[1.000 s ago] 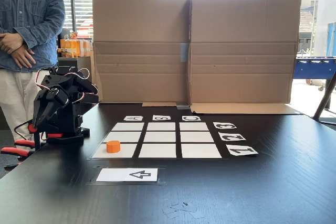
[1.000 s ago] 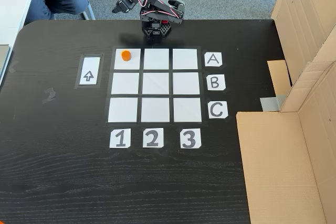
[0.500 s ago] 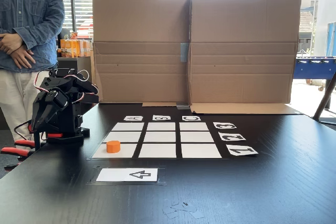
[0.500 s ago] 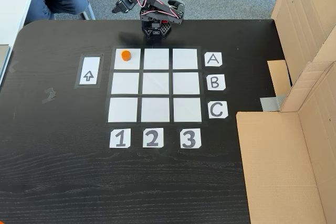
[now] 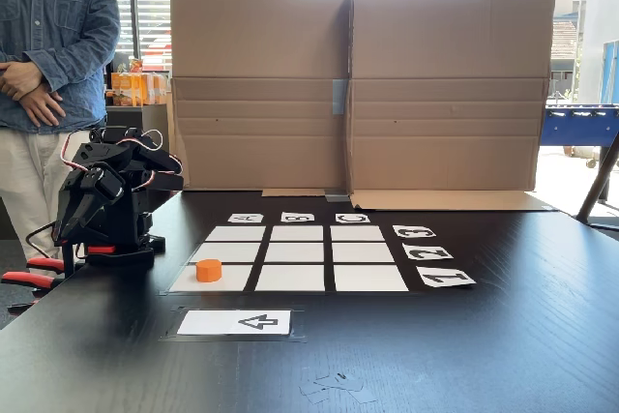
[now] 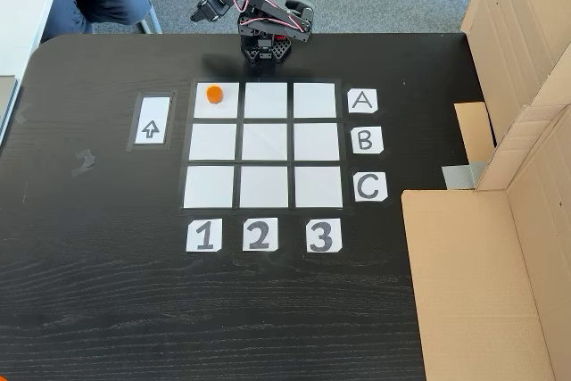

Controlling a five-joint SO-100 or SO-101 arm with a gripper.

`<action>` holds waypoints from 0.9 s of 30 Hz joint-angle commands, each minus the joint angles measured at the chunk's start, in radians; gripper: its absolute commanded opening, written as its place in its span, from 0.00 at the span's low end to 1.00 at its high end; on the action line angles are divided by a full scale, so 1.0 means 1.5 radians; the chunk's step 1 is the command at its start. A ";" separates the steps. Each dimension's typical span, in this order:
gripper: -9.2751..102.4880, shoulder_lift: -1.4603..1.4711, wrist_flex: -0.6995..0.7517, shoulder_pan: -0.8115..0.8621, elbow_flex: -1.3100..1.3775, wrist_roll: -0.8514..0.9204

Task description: Pick up the round, orange token and place it in the grid on square A1.

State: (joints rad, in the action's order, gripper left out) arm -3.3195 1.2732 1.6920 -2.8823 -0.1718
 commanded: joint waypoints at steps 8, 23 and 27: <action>0.07 -0.004 -0.010 0.006 0.001 0.003; 0.12 -0.004 -0.010 0.013 0.001 0.004; 0.14 -0.004 -0.010 0.016 0.001 0.005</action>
State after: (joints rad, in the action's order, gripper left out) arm -3.3195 1.2732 1.7043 -2.8823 -0.1718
